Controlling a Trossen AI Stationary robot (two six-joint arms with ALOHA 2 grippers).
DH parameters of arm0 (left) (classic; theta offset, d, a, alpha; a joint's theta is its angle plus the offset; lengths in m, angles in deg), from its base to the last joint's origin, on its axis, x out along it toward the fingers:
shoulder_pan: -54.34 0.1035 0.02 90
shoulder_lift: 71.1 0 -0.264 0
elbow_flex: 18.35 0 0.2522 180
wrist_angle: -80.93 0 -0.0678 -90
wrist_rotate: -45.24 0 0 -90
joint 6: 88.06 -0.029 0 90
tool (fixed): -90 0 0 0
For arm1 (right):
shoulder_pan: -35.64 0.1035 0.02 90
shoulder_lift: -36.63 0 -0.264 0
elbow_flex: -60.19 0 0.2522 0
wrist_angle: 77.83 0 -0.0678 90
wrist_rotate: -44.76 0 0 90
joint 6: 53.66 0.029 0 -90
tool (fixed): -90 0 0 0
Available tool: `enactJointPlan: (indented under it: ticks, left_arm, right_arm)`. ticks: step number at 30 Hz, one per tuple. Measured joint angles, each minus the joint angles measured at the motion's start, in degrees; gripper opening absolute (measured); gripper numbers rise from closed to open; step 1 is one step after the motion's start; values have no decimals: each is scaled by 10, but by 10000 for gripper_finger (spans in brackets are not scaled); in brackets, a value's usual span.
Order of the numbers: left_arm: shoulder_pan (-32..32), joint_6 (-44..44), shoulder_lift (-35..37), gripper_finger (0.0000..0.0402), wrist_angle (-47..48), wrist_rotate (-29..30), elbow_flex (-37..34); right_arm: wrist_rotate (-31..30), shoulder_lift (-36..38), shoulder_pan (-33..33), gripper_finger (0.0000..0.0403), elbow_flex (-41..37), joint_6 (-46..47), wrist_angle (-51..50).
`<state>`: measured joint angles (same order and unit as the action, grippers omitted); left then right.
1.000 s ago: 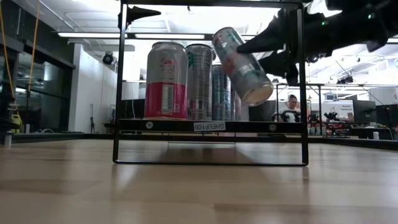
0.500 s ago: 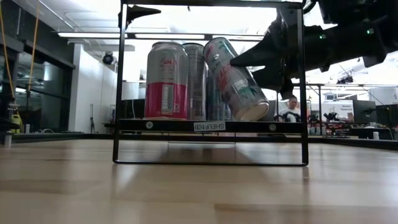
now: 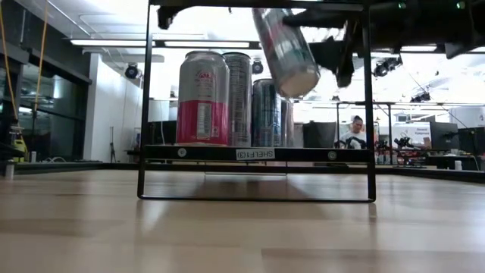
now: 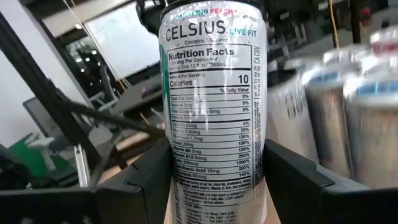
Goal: Place canned beverage on shelf
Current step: Put the white pink soda can on the shelf aligned with the other white pink soda cans
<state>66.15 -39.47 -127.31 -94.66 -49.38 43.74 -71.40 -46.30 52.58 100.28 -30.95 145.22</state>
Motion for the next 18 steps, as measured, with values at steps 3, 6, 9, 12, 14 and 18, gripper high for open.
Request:
enactJointPlan:
  ticks: [3, 6, 9, 12, 14, 18]
  left_arm:
    - [-25, -59, -40, 344, 23, 0, 30]
    - [-43, -135, -86, 344, 83, -2, 83]
    - [-55, -222, -130, 344, 164, -2, 152]
    - [-63, -307, -171, 344, 244, -2, 224]
    - [-68, -356, -196, 344, 309, -2, 266]
    - [-76, -406, -242, 344, 413, -6, 334]
  right_arm:
    - [-3, 19, -1, 204, 9, -23, 0]
    - [-3, 32, -1, 204, 18, -34, -16]
    - [-1, 39, -1, 204, 29, -36, -45]
    - [0, 44, -1, 204, 41, -37, -68]
    - [0, 43, -1, 204, 46, -42, -88]
    - [1, 43, -2, 204, 67, -62, -118]
